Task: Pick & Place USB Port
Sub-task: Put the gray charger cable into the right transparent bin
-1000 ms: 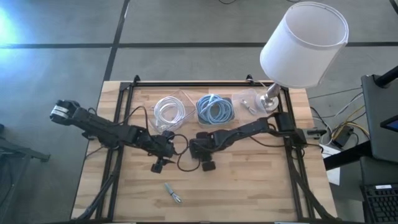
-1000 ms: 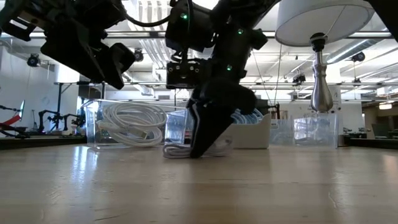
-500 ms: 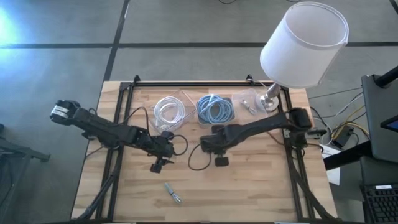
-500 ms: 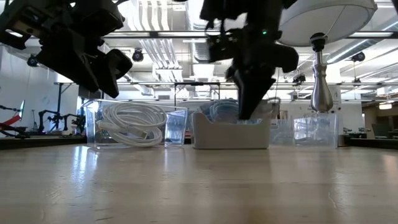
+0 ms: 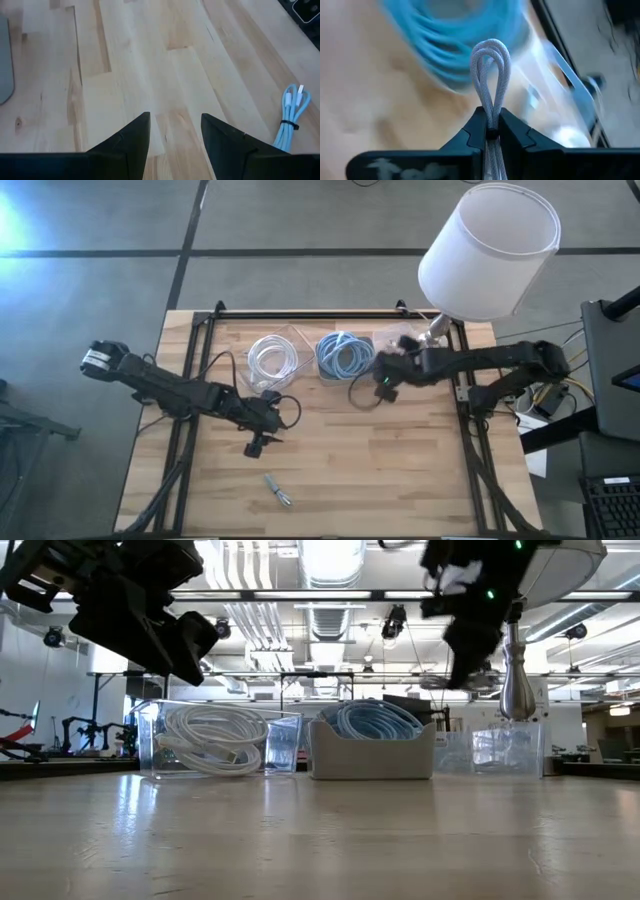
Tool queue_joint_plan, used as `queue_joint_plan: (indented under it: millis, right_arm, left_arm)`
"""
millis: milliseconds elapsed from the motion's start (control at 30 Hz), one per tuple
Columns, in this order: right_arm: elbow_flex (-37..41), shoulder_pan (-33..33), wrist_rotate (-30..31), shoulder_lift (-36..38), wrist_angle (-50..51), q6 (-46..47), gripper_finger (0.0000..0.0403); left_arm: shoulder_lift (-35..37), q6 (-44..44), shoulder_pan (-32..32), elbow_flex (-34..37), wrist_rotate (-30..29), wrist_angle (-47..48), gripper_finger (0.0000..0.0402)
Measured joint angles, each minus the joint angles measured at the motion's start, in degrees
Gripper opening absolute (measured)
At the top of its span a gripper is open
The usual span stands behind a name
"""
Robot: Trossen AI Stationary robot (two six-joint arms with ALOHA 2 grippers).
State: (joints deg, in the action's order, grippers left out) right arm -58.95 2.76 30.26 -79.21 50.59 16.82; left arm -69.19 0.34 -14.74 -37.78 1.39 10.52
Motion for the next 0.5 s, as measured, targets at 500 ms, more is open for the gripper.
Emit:
queue_joint_plan:
  millis: [500]
  right_arm:
    - [18.3,25.8,-14.3,7.2,-19.6,-6.2,0.0029]
  left_arm:
    - [0.0,0.1,0.0,-0.8,0.0,-0.9,0.0181]
